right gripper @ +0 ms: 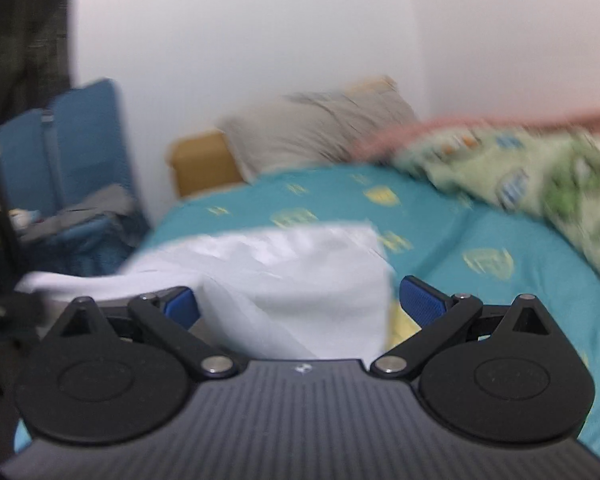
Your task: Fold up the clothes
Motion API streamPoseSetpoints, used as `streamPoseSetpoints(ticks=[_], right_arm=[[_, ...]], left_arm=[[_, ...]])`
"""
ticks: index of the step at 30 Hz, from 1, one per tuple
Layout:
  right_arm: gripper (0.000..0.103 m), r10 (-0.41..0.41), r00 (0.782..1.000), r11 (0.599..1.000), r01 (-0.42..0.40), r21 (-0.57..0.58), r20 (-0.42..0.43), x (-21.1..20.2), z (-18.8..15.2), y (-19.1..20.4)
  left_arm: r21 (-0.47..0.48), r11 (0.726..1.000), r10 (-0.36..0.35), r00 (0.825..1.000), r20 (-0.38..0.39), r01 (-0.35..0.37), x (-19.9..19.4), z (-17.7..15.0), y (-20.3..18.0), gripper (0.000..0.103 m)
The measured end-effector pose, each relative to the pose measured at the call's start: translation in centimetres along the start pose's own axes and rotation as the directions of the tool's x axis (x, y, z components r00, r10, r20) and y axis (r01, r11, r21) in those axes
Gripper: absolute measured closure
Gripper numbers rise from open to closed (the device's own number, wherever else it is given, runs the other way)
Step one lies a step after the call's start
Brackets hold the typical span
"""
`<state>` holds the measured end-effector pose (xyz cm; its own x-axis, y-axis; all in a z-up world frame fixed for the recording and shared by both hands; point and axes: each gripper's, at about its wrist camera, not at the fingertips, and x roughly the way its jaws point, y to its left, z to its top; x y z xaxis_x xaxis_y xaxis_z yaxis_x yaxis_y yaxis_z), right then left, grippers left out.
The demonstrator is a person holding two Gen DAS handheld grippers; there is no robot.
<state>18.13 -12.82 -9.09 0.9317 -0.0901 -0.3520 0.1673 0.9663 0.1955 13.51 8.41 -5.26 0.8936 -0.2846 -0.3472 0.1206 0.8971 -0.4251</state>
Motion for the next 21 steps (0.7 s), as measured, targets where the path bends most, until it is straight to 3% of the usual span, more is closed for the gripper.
streamPoseSetpoints(ticks=[3,7,10,13,16,19,20,21], right_arm=[[0.0,-0.081,0.992,0.989,0.092,0.114,-0.097,1.3,-0.7,-2.4],[0.0,-0.12,0.991,0.977,0.129,0.168,-0.066,0.0,-0.3,-3.6],[0.0,-0.13,0.991,0.976,0.122,0.182,0.033,-2.5,1.7,-4.1],[0.0,-0.118,0.981,0.982,0.092,0.166,0.153,-5.8,4.1,-4.3],[0.0,-0.103,0.957,0.99,0.071,0.124,0.27,-9.7,6.4,-4.3],[0.0,-0.107,0.916,0.994,0.088,0.068,0.387,-13.3,7.4,-4.1],[0.0,-0.115,0.908,0.993,0.098,0.062,0.404,-13.9,7.5,-4.1],[0.0,-0.117,0.913,0.993,0.1,0.063,0.391,-13.8,7.5,-4.3]], left_arm=[[0.018,1.0,-0.001,0.999,0.034,0.0,-0.2,0.1,-0.6,0.097],[0.065,0.998,0.0,0.995,0.103,-0.007,-1.1,0.3,-1.7,0.101],[0.075,0.997,-0.04,0.986,0.161,0.028,-2.8,0.9,-2.5,0.101],[0.109,0.992,-0.094,0.965,0.243,0.069,-5.1,1.4,-3.6,0.101],[0.129,0.985,-0.151,0.938,0.312,0.115,-7.6,2.1,-4.7,0.101],[0.132,0.971,-0.232,0.904,0.36,0.197,-10.0,2.4,-5.3,0.101],[0.142,0.969,-0.24,0.901,0.362,0.201,-10.4,2.3,-5.6,0.101],[0.155,0.968,-0.239,0.902,0.359,0.195,-10.6,2.1,-6.0,0.101]])
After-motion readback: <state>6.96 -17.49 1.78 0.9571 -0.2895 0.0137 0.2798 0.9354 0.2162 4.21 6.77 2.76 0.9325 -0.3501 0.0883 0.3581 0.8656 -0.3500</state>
